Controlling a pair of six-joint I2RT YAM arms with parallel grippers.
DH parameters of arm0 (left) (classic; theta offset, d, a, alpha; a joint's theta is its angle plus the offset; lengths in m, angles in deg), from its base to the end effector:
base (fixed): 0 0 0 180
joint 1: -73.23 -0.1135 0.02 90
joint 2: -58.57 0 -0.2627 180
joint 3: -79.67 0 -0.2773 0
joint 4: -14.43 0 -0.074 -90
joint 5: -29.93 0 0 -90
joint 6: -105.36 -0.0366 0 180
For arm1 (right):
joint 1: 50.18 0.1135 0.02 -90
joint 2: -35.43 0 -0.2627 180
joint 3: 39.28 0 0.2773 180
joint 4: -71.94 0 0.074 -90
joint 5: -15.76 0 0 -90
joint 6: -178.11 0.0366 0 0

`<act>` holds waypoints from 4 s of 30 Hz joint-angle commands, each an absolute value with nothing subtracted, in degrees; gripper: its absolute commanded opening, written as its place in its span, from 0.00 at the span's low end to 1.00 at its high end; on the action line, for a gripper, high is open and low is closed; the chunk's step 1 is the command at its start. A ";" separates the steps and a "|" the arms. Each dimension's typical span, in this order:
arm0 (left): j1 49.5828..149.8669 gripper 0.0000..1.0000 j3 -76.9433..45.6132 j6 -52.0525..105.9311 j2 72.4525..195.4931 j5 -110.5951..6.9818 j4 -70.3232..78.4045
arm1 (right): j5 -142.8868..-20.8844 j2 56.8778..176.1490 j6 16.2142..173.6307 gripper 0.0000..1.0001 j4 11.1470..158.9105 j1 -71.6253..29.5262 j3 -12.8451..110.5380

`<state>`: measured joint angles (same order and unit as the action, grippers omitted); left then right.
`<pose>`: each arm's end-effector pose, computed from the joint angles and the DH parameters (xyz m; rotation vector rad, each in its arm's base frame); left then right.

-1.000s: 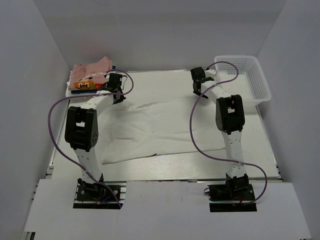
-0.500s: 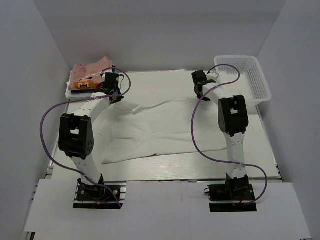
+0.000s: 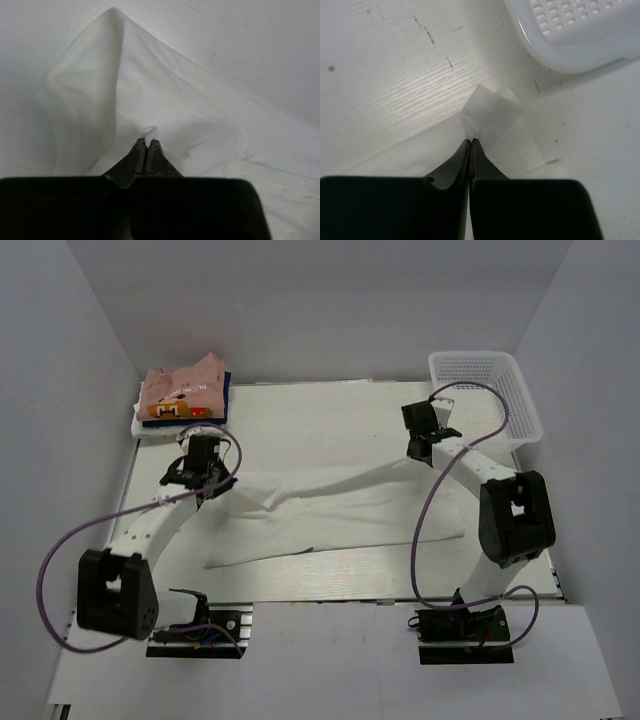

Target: Fold and stack the t-shirts

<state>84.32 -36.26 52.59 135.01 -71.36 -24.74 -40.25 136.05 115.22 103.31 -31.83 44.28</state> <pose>0.2934 -0.0502 0.2234 -0.6361 2.3666 -0.1288 0.3887 0.1074 0.2123 0.4306 2.2161 -0.3033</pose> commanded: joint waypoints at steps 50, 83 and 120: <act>85.00 1.00 -34.61 54.65 157.06 -55.50 -13.53 | -69.41 122.80 117.63 0.90 86.28 -31.28 13.39; 92.82 1.00 50.33 58.78 219.33 -47.25 9.92 | -96.58 115.86 92.58 0.90 99.64 13.63 20.14; 113.39 0.95 -60.58 61.67 121.31 -24.92 -23.21 | -67.12 76.83 135.30 0.90 113.35 7.66 -2.44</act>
